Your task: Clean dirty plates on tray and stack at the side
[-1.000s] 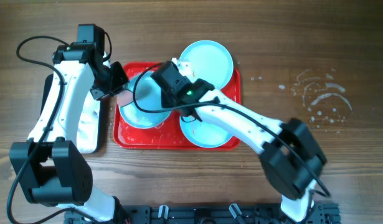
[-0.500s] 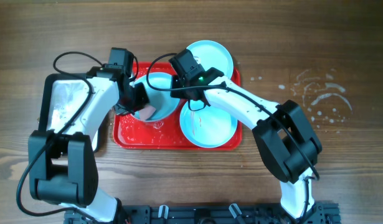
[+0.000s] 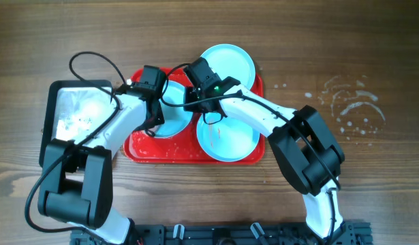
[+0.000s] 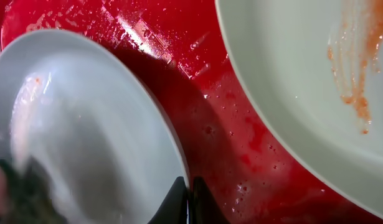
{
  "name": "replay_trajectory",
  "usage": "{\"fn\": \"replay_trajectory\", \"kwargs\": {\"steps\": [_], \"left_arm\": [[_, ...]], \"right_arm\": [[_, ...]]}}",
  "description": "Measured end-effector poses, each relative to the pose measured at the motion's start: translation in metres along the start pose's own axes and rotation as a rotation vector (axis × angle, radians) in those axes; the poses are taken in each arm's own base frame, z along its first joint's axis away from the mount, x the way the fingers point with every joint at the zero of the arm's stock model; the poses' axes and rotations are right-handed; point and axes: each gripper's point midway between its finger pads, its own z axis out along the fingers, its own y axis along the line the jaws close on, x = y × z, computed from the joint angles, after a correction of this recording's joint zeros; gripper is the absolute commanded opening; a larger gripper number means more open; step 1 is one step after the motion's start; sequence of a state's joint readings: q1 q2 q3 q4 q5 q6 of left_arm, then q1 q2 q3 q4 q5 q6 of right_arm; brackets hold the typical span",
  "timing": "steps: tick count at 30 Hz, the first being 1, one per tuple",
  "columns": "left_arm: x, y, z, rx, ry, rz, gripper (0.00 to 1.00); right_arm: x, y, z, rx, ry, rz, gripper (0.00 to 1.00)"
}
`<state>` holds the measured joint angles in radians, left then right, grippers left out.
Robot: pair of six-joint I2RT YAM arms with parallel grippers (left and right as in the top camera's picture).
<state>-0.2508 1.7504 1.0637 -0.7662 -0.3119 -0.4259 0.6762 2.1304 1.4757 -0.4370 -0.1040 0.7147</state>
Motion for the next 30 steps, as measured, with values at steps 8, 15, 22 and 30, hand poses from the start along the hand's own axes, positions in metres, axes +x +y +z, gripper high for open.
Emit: {"fn": "replay_trajectory", "kwargs": {"steps": [8, 15, 22, 30], "left_arm": [[-0.054, 0.004, -0.034, -0.06, -0.169, -0.034, 0.04], [-0.035, -0.049, -0.024, 0.199, -0.102, -0.021, 0.04], [-0.017, -0.047, 0.011, 0.194, -0.16, -0.039, 0.04], [-0.057, -0.01, 0.006, -0.023, -0.395, -0.12, 0.04]], "right_arm": [[-0.008, -0.009, -0.001, 0.027, -0.026, 0.02, 0.04], [-0.008, -0.009, -0.001, 0.03, -0.028, 0.02, 0.04], [-0.008, -0.01, -0.001, 0.033, -0.026, 0.019, 0.04], [-0.006, -0.007, -0.001, 0.022, -0.021, 0.024, 0.04]]}}
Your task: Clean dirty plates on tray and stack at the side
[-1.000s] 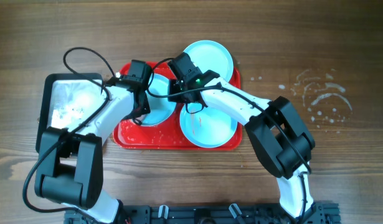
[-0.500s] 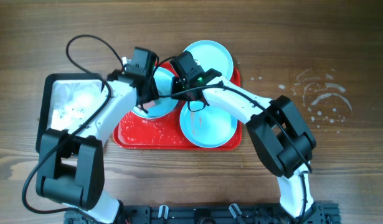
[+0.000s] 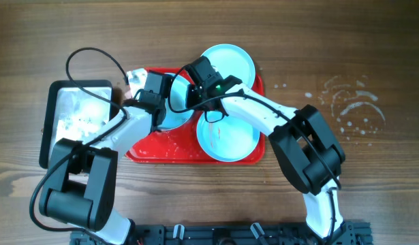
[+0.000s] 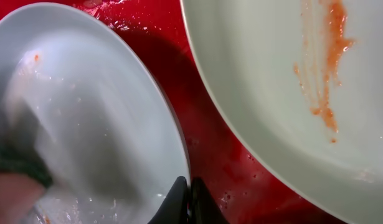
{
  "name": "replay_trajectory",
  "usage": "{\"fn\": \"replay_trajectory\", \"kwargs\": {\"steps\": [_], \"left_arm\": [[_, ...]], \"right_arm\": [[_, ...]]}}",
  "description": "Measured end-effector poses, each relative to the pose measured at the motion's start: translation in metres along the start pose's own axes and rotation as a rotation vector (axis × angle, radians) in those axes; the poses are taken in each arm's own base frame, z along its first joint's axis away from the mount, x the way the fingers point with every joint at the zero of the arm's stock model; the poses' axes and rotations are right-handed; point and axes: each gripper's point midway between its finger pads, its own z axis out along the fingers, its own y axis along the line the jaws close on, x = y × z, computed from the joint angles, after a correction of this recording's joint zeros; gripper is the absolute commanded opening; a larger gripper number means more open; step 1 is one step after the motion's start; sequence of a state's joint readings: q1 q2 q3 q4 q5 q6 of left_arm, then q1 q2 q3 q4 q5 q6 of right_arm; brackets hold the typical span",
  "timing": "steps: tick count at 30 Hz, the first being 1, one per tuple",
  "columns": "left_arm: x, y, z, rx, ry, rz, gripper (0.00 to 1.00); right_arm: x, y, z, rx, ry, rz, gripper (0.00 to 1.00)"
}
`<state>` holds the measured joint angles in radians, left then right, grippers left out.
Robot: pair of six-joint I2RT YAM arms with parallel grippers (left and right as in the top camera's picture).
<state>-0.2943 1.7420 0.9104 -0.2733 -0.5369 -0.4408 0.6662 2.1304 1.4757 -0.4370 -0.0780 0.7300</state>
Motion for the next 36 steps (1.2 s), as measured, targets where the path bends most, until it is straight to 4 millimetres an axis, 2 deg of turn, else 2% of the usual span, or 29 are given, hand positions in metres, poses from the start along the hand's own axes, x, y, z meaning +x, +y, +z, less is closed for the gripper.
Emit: {"fn": "replay_trajectory", "kwargs": {"steps": [3, 6, 8, 9, 11, 12, 16, 18, 20, 22, 26, 28, 30, 31, 36], "left_arm": [[-0.016, 0.01, -0.001, -0.065, -0.079, -0.024, 0.04], [-0.016, 0.022, -0.006, -0.148, -0.088, 0.007, 0.04], [-0.001, 0.025, -0.02, -0.187, -0.014, 0.056, 0.04], [0.015, 0.03, -0.039, -0.188, 0.072, 0.062, 0.04], [0.021, 0.03, -0.052, -0.16, 0.117, -0.006, 0.04], [0.037, 0.037, -0.068, -0.113, 0.235, -0.049, 0.04], [0.054, 0.041, -0.071, -0.022, 0.409, -0.21, 0.04], [0.058, 0.041, -0.069, 0.025, 0.481, -0.282, 0.04], [0.059, 0.04, -0.068, 0.069, 0.524, -0.319, 0.04], [0.061, 0.031, -0.071, 0.133, 0.558, -0.302, 0.04], [0.059, 0.021, -0.073, 0.194, 0.562, -0.287, 0.04], [0.054, 0.019, -0.071, 0.203, 0.542, -0.285, 0.04], [0.049, 0.018, -0.068, 0.209, 0.52, -0.286, 0.04], [0.047, 0.017, -0.067, 0.213, 0.51, -0.288, 0.04], [0.042, 0.014, -0.066, 0.226, 0.49, -0.291, 0.04]], "right_arm": [[0.0, 0.0, 0.0, 0.0, 0.0, 0.0, 0.04], [0.0, 0.0, 0.0, 0.001, 0.0, 0.0, 0.04], [0.0, -0.001, 0.0, 0.003, 0.001, 0.001, 0.04], [0.0, -0.001, 0.0, 0.003, 0.001, 0.0, 0.04], [0.0, -0.001, 0.0, 0.002, 0.002, 0.0, 0.04], [0.0, 0.0, 0.0, -0.001, 0.001, -0.005, 0.04], [0.0, 0.0, -0.006, 0.002, 0.003, -0.051, 0.04], [-0.012, -0.004, -0.042, 0.058, -0.057, -0.08, 0.04], [-0.039, -0.007, -0.102, 0.122, -0.207, -0.103, 0.04], [-0.056, -0.012, -0.148, 0.174, -0.322, -0.13, 0.04], [-0.072, -0.02, -0.187, 0.366, -0.502, -0.236, 0.04], [-0.065, -0.008, -0.2, 0.475, -0.582, -0.336, 0.04], [-0.051, 0.02, -0.221, 0.581, -0.704, -0.45, 0.04], [-0.047, 0.025, -0.227, 0.611, -0.738, -0.469, 0.04], [-0.048, 0.022, -0.25, 0.858, -0.911, -0.472, 0.04]]}}
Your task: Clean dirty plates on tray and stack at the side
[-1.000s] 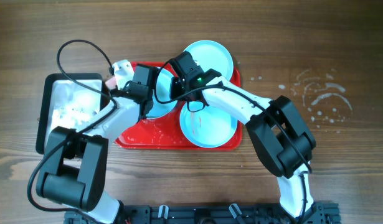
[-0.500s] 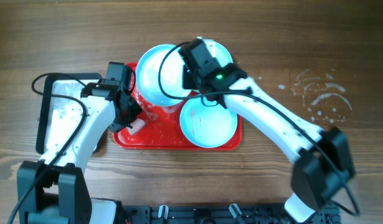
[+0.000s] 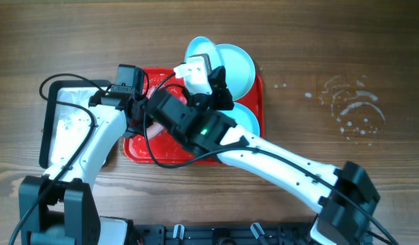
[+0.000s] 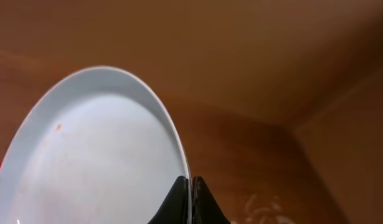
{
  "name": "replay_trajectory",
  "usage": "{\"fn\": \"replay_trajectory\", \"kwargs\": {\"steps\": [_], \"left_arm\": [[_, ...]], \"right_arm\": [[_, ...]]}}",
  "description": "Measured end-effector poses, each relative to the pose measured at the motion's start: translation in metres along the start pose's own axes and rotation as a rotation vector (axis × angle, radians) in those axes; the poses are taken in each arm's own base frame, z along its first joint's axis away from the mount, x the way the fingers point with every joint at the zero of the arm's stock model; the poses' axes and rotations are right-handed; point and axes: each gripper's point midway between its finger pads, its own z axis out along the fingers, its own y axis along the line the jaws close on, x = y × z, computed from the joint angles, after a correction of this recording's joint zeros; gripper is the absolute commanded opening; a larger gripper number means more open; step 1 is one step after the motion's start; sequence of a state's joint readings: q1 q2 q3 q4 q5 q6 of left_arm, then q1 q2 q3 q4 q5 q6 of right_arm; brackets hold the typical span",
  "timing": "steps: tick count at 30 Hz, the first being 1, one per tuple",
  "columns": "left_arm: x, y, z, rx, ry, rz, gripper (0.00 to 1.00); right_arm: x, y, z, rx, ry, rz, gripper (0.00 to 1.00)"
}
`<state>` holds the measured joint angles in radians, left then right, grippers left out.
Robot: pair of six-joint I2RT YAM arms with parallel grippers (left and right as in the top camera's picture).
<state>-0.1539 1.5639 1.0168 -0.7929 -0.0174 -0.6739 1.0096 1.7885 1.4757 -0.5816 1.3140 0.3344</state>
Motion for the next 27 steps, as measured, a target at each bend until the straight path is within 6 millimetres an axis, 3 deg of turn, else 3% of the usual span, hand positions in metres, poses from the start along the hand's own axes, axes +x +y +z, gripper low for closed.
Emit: {"fn": "replay_trajectory", "kwargs": {"steps": [5, 12, 19, 23, 27], "left_arm": [[-0.001, -0.001, 0.0, 0.004, -0.005, 0.0, 0.04], [-0.002, -0.001, 0.0, 0.003, -0.008, 0.0, 0.04], [-0.002, -0.001, 0.0, 0.003, -0.008, 0.0, 0.04], [-0.002, -0.001, 0.0, 0.003, -0.008, 0.0, 0.04], [-0.002, -0.001, 0.0, 0.003, -0.009, 0.0, 0.04]], "right_arm": [[-0.015, 0.007, -0.018, 0.083, -0.089, 0.039, 0.04], [-0.02, 0.007, -0.019, 0.109, -0.095, -0.067, 0.04], [-0.017, 0.024, -0.017, 0.014, -0.08, -0.142, 0.04], [0.011, 0.055, -0.016, -0.194, 0.002, -0.211, 0.04], [0.047, 0.069, 0.014, -0.364, 0.205, -0.077, 0.04]]}}
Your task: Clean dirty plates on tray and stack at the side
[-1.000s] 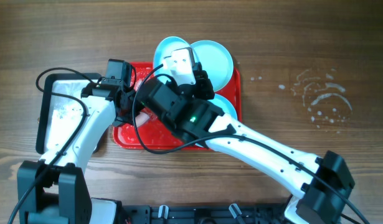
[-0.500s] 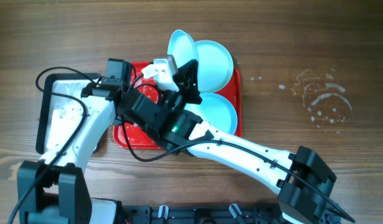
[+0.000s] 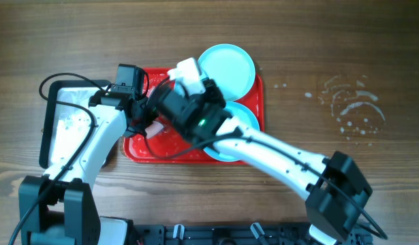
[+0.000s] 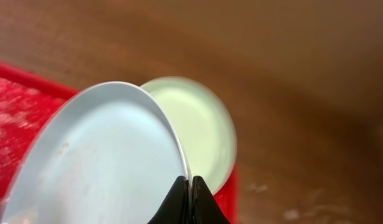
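Note:
In the right wrist view my right gripper (image 4: 190, 183) is shut on the rim of a pale blue plate (image 4: 98, 162), held tilted above the red tray (image 4: 17, 106). A few faint specks remain on the plate's face. A second plate (image 4: 207, 134) lies beyond it at the tray's far corner, and shows overhead too as the plate (image 3: 229, 64). A third plate (image 3: 246, 126) lies in the tray (image 3: 137, 151), partly under my right arm. My left gripper (image 3: 146, 124) sits over the tray's left part, shut on a pinkish sponge (image 3: 154, 128).
A black-rimmed basin (image 3: 47, 122) with foamy water stands left of the tray. Dried white splash marks (image 3: 352, 109) dot the wooden table at the right. My right arm crosses the tray from the front right.
My right gripper has turned with the plate: then the plate showed against bare wood, now against the tray and the far plate. The left arm has not moved.
First my right gripper pinched the rim of the left plate in the tray while the left gripper's sponge rubbed its face. A second later the sponge was elsewhere on that plate. Then the plate was lifted off the tray and the left gripper stood back at the tray's left.

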{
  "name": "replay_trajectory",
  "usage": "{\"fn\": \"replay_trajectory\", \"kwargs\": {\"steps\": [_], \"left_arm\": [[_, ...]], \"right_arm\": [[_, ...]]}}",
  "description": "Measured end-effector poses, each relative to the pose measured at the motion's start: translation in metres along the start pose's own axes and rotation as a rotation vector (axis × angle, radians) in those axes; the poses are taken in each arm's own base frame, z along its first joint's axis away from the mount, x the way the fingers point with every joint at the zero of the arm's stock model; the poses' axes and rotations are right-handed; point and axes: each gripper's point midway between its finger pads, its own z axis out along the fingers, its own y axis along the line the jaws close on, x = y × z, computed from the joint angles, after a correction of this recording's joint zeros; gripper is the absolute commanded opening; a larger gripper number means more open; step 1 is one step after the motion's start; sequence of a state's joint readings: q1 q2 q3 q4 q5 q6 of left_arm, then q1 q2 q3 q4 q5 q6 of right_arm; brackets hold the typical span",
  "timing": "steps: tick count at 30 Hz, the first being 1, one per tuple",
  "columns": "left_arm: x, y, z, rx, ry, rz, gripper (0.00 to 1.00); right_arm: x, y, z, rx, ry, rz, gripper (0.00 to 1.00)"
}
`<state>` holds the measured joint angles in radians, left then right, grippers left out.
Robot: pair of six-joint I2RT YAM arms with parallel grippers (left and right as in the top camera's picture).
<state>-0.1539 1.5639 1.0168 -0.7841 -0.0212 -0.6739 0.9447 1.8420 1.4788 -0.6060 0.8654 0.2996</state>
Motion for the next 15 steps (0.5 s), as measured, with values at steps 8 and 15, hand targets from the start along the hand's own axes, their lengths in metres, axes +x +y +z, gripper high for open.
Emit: {"fn": "replay_trajectory", "kwargs": {"steps": [8, 15], "left_arm": [[0.0, 0.0, 0.0, -0.001, 0.0, 0.0, 0.04], [0.0, 0.0, 0.0, -0.001, 0.0, 0.0, 0.04]], "right_arm": [[0.021, -0.004, 0.036, -0.617, 0.322, 0.309, 0.04], [0.037, -0.131, 0.032, -0.553, 0.412, 0.55, 0.04]]}}
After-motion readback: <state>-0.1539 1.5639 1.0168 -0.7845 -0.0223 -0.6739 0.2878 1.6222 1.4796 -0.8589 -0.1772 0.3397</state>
